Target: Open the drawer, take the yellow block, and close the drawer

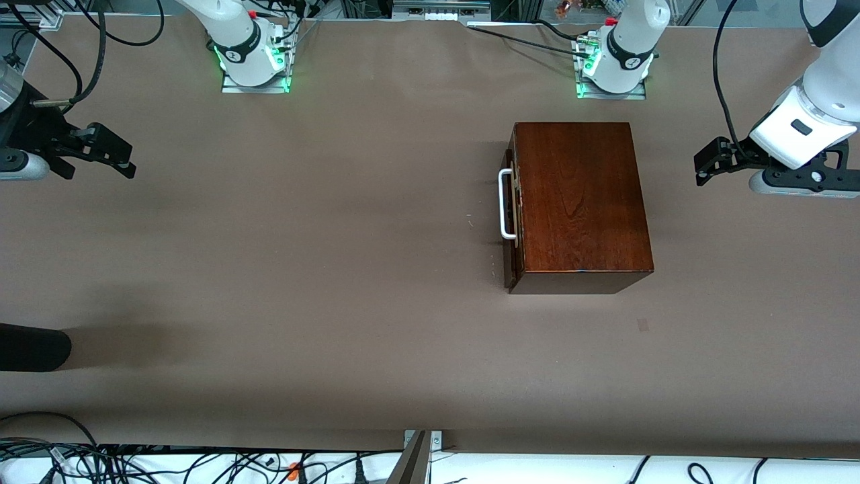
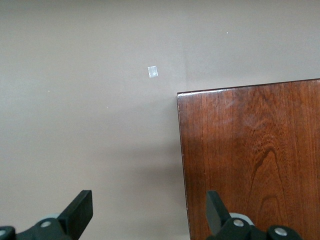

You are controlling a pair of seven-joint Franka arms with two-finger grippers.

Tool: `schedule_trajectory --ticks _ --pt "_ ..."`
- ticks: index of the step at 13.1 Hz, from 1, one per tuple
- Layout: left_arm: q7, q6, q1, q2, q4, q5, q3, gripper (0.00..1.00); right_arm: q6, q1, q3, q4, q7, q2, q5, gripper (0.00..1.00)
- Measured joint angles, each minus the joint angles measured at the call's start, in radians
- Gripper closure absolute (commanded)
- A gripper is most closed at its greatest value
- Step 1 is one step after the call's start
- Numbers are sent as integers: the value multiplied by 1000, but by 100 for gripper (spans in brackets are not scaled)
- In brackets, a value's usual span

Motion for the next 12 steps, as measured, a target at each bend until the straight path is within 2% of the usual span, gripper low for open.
schedule_trajectory --ticks 12 --pt "0 -19 0 0 1 0 0 0 0 0 0 0 0 0 0 0"
